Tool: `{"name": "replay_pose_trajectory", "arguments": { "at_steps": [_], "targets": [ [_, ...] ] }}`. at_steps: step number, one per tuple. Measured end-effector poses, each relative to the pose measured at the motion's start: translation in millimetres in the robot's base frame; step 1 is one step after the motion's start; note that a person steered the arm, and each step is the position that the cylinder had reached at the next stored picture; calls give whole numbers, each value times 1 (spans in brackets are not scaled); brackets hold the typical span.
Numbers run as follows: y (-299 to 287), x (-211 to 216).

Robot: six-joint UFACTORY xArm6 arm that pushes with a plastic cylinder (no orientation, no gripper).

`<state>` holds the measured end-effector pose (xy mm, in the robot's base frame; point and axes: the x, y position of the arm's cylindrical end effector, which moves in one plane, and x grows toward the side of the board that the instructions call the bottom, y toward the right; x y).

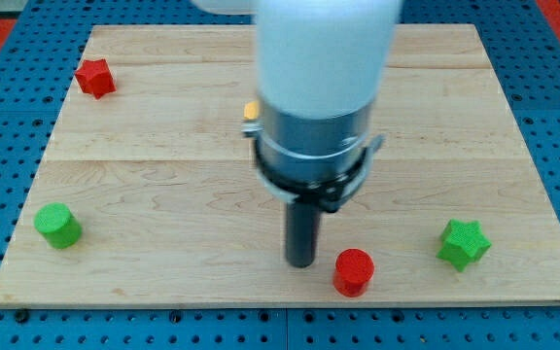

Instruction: Move the red circle to the left of the green star

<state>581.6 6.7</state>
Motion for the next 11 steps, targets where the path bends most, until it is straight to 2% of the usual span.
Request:
{"name": "replay_pose_trajectory", "arguments": {
  "at_steps": [1, 2, 4, 6, 7, 8, 10, 11],
  "targets": [
    [36, 37],
    [39, 37],
    [118, 36],
    [120, 10],
    [124, 37],
    [93, 32],
    [108, 15],
    [112, 28]
  ]
}}
